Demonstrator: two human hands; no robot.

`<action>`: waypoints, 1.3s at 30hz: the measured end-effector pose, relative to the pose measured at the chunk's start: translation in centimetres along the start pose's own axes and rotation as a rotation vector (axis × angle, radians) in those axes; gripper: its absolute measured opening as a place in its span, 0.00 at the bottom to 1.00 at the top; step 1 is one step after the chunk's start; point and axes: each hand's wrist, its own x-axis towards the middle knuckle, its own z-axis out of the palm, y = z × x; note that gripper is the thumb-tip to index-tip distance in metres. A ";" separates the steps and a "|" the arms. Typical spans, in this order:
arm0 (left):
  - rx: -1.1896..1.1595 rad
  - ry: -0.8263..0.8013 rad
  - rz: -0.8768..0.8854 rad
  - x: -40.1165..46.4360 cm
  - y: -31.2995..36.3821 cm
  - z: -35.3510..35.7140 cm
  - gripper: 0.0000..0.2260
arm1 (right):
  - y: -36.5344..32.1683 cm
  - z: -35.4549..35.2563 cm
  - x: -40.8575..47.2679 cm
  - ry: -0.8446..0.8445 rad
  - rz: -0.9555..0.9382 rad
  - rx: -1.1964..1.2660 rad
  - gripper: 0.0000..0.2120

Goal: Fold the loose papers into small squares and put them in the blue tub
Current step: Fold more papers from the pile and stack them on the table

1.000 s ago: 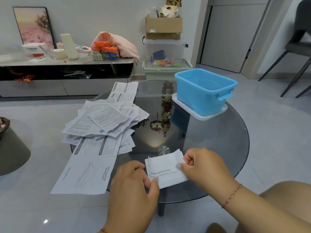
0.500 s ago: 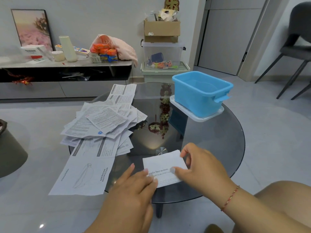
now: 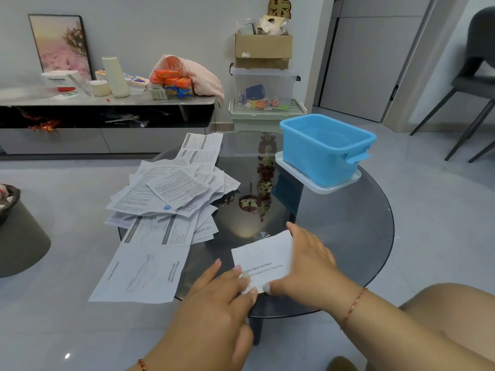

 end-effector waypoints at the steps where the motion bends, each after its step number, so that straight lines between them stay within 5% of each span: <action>1: 0.003 0.002 0.001 0.0 0.0 0.0 0.19 | 0.0 -0.1 0.1 -0.013 0.012 0.005 0.55; 17: 0.027 0.006 0.028 -0.2 0.0 -0.3 0.14 | 2.0 -1.8 -0.3 -0.124 0.071 0.468 0.46; 27: -0.118 -0.055 0.045 0.1 -0.6 -0.7 0.12 | 4.7 -2.9 -0.2 0.133 -0.072 0.610 0.34; 31: -0.123 -0.201 0.050 1.0 -1.6 -1.9 0.14 | 3.8 -3.4 -1.5 -0.034 -0.469 0.255 0.20; 36: 0.025 -0.161 0.100 1.5 -1.1 -1.8 0.25 | 3.6 -2.6 -3.0 -0.163 -0.598 -0.292 0.42; 39: -0.014 -0.016 0.154 0.8 0.0 -0.1 0.19 | 3.2 -1.7 -4.3 -0.108 -0.608 -0.316 0.41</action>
